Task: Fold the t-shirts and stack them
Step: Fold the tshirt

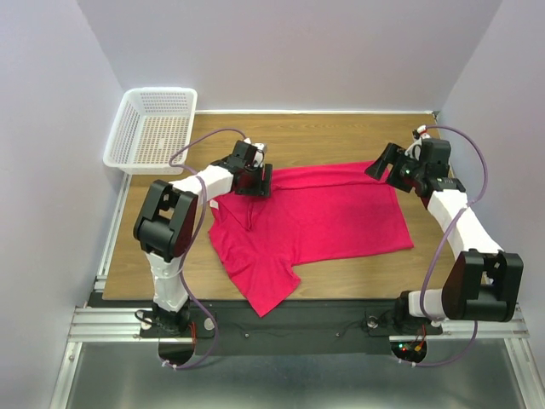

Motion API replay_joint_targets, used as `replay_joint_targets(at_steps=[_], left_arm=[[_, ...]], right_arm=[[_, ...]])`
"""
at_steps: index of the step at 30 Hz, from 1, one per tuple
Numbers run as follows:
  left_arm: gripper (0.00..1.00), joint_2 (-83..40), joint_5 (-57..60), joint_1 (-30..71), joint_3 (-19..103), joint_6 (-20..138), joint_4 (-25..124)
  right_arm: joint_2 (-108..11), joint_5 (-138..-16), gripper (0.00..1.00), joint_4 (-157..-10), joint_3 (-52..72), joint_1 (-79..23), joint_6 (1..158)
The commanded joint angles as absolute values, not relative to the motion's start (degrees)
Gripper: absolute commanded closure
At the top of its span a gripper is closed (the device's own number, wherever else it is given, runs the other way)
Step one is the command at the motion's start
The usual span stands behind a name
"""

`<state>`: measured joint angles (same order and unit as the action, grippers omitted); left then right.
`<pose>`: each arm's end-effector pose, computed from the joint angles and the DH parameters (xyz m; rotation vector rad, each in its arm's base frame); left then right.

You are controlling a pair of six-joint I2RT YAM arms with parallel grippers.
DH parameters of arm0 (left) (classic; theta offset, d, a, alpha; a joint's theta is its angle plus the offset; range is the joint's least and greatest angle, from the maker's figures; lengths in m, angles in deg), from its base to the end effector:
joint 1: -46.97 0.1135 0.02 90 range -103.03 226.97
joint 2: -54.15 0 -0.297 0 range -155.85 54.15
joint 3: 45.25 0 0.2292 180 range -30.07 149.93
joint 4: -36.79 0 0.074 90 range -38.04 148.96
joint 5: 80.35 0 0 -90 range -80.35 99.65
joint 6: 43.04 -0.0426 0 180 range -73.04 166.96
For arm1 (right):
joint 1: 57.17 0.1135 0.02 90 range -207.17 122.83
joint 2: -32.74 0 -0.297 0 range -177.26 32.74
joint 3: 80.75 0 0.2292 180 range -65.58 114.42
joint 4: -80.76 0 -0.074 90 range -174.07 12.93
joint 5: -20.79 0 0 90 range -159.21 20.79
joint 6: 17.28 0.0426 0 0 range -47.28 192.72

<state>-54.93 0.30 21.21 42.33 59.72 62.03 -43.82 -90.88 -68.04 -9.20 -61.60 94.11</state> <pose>0.3661 -0.1844 0.2257 0.3538 2.4084 -0.5060 0.2713 -0.0052 0.3152 0.2835 2.1930 0.5812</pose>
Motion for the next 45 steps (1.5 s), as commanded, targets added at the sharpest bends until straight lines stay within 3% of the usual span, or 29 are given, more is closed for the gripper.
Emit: replay_joint_targets(at_steps=[1,20,32,37,38,40,45], left_arm=[[0.28,-53.6,-1.1,19.5,44.3,58.4,61.3],[0.32,-50.7,0.4,9.7,43.6,59.6,63.0],[0.33,-43.9,1.3,10.7,39.9,62.7,64.2],[0.34,-43.8,5.9,18.7,43.7,61.8,66.5],[0.35,-44.1,6.7,21.8,44.2,61.6,66.6],[0.44,-45.9,7.8,24.8,45.6,61.4,66.6],[0.46,-50.2,12.4,31.3,49.5,61.1,68.3]], right_arm=[[-41.7,-91.9,0.13,-69.0,-9.1,-61.2,94.2],[-41.9,-93.0,0.13,-69.0,-9.7,-61.2,94.2],[-47.3,-93.6,0.15,-68.9,-7.6,-61.2,94.0],[-54.2,-91.4,0.26,-68.9,-1.2,-61.2,94.2],[-56.7,-90.8,0.33,-68.9,-0.2,-61.2,94.0],[-59.2,-89.5,0.36,-68.9,2.9,-61.2,93.6],[-66.6,-88.3,0.45,-69.0,7.7,-61.2,93.4]])
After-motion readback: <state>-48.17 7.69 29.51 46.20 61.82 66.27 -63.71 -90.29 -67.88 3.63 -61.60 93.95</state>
